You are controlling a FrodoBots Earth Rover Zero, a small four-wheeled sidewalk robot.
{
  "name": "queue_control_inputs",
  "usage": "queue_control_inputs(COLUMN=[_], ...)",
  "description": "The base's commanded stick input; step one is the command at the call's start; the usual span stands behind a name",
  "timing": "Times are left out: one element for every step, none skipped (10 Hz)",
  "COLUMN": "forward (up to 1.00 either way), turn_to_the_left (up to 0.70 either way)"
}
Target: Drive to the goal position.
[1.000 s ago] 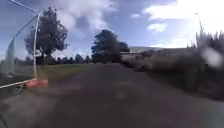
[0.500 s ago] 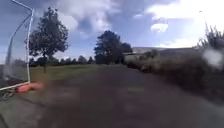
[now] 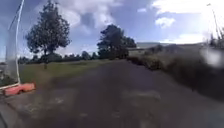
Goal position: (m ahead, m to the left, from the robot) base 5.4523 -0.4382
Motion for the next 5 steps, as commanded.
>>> queue_control_inputs(forward=[1.0,1.0,1.0,1.0,1.0], turn_to_the_left=[0.0,0.0,0.0,0.0,0.0])
